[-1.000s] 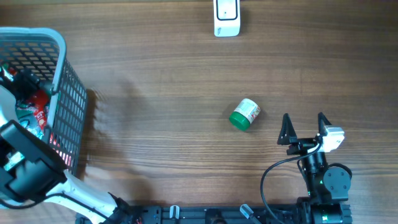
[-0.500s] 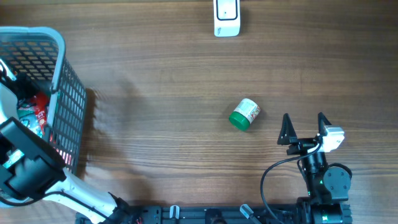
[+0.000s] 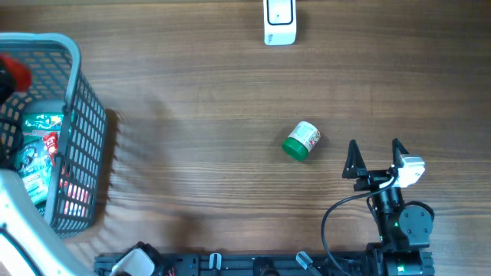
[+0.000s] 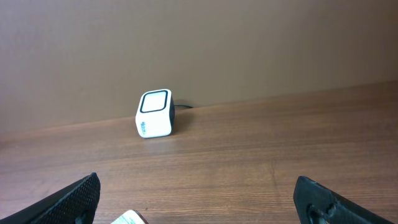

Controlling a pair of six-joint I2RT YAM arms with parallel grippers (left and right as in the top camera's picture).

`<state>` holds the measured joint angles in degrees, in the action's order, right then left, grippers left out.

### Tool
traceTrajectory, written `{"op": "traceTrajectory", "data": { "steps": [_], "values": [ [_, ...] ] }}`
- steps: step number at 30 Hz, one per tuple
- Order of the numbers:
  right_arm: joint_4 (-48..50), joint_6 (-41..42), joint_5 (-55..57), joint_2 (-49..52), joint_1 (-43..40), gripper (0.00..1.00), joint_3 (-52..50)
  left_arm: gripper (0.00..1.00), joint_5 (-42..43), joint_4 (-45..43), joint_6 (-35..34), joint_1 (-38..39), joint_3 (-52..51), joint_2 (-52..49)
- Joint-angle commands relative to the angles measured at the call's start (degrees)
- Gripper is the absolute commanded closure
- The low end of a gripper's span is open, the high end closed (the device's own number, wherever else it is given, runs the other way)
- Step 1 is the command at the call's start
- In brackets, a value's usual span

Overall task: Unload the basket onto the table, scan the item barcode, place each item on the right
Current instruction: 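Set the red sauce bottle upright beside the jar, release, withdraw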

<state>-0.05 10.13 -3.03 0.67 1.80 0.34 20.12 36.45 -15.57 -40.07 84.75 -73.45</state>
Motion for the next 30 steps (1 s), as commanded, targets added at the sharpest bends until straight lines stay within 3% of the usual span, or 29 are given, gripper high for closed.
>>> {"op": "traceTrajectory", "data": {
  "steps": [1,8,16,24,30],
  "values": [
    [0.13,-1.01,-0.92,-0.39,0.26,0.00,-0.04,0.69,16.92,-0.37,-11.08,3.65,0.70,4.28],
    [0.13,-1.01,-0.92,-0.39,0.26,0.00,-0.04,0.69,16.00,1.99,-12.37,25.11,0.66,3.61],
    [0.13,-1.01,-0.92,-0.39,0.26,0.00,-0.04,0.68,-3.98,4.63,-12.37,55.04,0.66,-7.82],
    [0.13,-1.01,-0.92,-0.39,0.26,0.00,-0.04,0.67,-8.04,4.59,-19.45,68.26,0.66,-25.14],
    [0.13,-1.01,-0.94,-0.39,0.26,0.00,-0.04,0.67,-8.83,4.59,-19.41,73.53,0.66,-36.26]
  ]
}}
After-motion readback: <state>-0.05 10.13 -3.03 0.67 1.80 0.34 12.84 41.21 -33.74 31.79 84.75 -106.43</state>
